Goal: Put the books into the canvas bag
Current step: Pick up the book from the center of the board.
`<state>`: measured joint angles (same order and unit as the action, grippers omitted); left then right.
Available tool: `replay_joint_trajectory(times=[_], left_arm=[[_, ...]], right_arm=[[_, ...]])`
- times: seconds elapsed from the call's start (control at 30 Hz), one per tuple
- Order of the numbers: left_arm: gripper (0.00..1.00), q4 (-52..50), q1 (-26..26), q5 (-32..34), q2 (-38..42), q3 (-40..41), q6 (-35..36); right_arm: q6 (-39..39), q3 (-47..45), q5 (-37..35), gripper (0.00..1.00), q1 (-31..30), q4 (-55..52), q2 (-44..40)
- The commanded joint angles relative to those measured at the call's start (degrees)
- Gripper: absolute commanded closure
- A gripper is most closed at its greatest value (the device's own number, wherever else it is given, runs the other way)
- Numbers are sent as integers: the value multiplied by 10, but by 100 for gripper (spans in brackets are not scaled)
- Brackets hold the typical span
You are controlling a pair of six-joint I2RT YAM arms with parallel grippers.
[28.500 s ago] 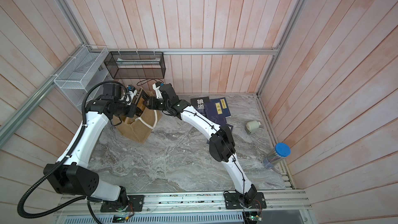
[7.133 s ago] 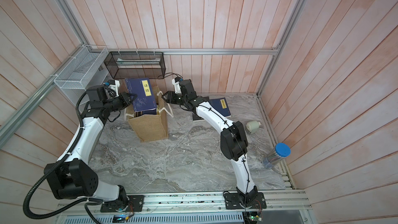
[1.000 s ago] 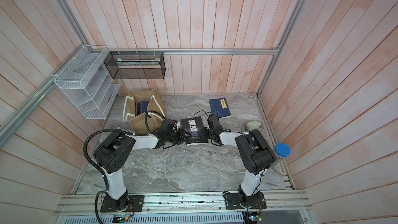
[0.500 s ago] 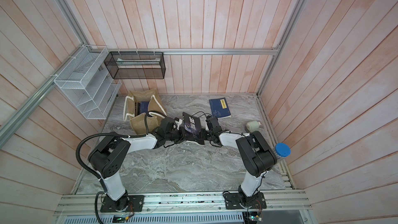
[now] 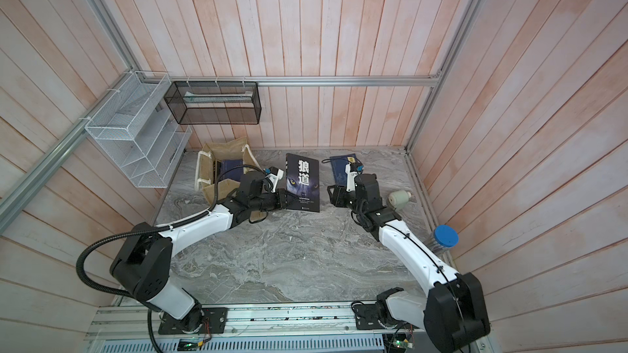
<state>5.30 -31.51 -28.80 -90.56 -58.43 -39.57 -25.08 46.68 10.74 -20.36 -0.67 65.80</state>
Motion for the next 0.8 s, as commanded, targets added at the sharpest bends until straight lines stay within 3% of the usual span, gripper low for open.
replay_joint_trajectory(times=[0.0, 0.17, 0.3, 0.47, 0.77], left_arm=[[95, 91, 21, -34, 58, 26, 60], [96, 111, 29, -69, 122, 40, 141], [96, 113, 35, -110, 152, 38, 167], [96, 120, 37, -180, 159, 24, 157], [96, 221, 38, -266, 150, 26, 82]], right_arm=[[22, -23, 66, 38, 21, 48, -34], [-41, -40, 231, 31, 71, 151, -44], [-76, -44, 293, 30, 76, 232, -38], [-86, -38, 327, 30, 75, 291, -39], [-62, 4, 333, 29, 55, 256, -20]])
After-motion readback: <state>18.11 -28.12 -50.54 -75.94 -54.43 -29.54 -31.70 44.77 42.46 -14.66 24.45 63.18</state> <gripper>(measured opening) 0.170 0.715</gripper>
